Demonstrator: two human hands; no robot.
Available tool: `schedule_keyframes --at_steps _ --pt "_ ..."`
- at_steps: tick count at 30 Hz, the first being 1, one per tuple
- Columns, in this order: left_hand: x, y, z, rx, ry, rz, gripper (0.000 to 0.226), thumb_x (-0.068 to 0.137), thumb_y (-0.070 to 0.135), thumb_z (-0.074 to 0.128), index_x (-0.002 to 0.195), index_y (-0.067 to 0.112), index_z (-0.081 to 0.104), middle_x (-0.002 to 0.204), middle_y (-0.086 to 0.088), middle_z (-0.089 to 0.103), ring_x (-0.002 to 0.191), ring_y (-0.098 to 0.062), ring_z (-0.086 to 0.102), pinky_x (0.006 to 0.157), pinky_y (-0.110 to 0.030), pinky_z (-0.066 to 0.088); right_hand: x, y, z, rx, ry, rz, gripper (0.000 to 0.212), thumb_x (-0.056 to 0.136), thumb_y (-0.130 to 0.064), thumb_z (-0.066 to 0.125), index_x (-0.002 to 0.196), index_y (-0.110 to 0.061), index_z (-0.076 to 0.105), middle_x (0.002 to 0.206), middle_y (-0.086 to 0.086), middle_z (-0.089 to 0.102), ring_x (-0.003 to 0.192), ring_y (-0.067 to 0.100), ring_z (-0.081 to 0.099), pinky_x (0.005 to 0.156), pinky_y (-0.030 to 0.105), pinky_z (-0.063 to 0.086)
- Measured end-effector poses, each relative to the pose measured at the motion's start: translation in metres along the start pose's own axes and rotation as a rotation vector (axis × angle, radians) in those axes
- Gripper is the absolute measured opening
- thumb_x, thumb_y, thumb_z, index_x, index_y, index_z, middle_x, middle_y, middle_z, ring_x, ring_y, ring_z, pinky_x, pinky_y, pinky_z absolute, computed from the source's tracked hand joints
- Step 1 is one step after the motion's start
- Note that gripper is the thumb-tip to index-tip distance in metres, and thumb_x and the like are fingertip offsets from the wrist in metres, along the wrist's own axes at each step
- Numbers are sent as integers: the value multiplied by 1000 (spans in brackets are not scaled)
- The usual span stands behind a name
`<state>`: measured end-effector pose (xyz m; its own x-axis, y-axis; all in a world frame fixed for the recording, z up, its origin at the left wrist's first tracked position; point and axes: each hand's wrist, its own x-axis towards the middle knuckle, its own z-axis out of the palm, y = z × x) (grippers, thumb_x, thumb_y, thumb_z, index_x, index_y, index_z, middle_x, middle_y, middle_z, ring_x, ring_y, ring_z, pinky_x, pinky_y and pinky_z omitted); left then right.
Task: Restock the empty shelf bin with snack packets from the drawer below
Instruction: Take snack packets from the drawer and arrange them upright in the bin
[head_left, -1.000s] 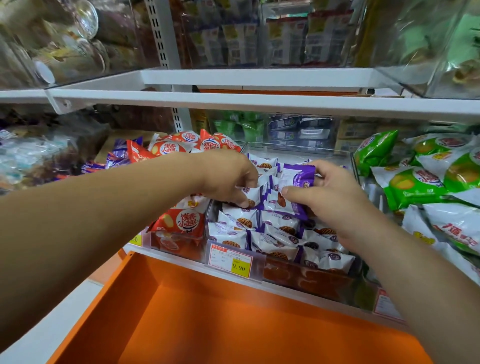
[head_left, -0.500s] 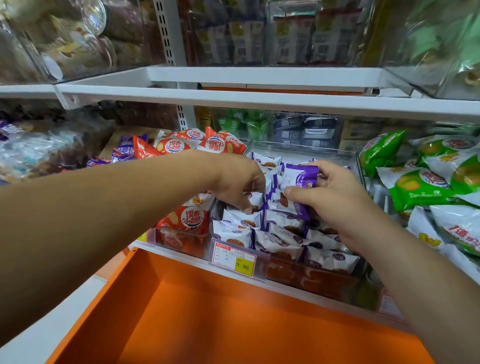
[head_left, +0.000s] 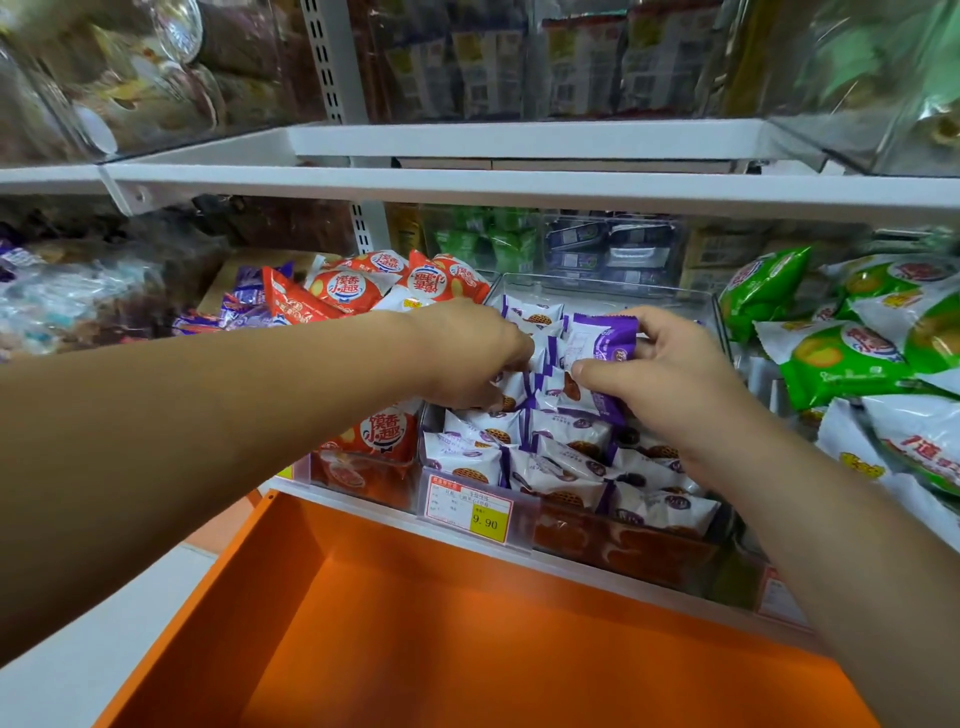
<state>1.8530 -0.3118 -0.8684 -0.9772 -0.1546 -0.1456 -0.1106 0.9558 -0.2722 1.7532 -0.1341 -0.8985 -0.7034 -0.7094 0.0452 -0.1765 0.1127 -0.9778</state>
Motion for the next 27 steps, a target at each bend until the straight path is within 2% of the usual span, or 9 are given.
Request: schedule_keyframes --at_steps 2,5,8,11,14,16,18,21,27 --pt "-2 -1 0 -24 19 -6 35 92 42 68 120 24 60 100 5 64 84 -20 51 72 -29 34 1 -3 0 -39 56 3 33 82 -7 71 105 -29 68 80 1 74 74 21 73 73 40 62" --pt "-5 -7 1 -55 60 -19 38 86 51 72 114 25 66 98 6 65 94 -20 58 74 -29 32 6 -12 -7 -129 127 11 34 86 -9 63 114 -29 64 76 -3 63 50 2 53 48 19 42" --pt "-11 -18 5 -192 59 -38 32 80 46 80 95 21 67 84 6 64 82 -19 60 66 -28 44 24 -25 -10 -349 75 71 32 85 -17 69 114 -18 58 83 8 65 62 17 58 53 25 45" --pt "-13 -24 9 -269 56 -45 32 78 43 82 96 18 73 89 1 70 83 -21 64 75 -39 56 42 -36 -2 -660 -74 159 38 84 -26 75 113 -8 58 90 11 64 72 21 60 64 34 51" --pt "-13 -28 13 -288 89 -30 38 71 50 76 86 15 74 81 -4 69 77 -24 64 71 -40 55 60 -42 10 -1023 -123 22 50 81 -21 78 125 -20 55 98 3 64 77 20 66 67 35 60" --pt "-14 -29 17 -286 123 -31 35 75 48 78 88 15 76 80 -3 69 82 -26 63 80 -36 50 71 -43 21 -1074 -169 -129 31 87 -21 73 116 -27 63 100 -2 67 75 18 66 63 31 56" --pt "-18 -29 23 -266 187 -28 34 79 48 79 92 17 77 81 1 71 93 -24 60 91 -34 42 83 -40 33 -1046 -293 -174 6 89 -19 74 90 -25 73 89 -4 73 76 19 68 64 31 56" --pt "-25 -29 25 -246 220 -36 36 82 51 76 95 17 77 86 1 73 108 -26 59 100 -33 37 93 -34 49 -1103 -465 -142 17 86 -17 76 70 -22 72 79 0 75 76 24 71 73 37 61" --pt "-31 -24 23 -258 251 -40 30 83 49 76 96 22 73 86 6 68 110 -25 58 93 -38 49 97 -36 62 -1287 -583 -176 3 82 -13 71 79 -11 72 84 9 74 76 31 69 69 35 59"
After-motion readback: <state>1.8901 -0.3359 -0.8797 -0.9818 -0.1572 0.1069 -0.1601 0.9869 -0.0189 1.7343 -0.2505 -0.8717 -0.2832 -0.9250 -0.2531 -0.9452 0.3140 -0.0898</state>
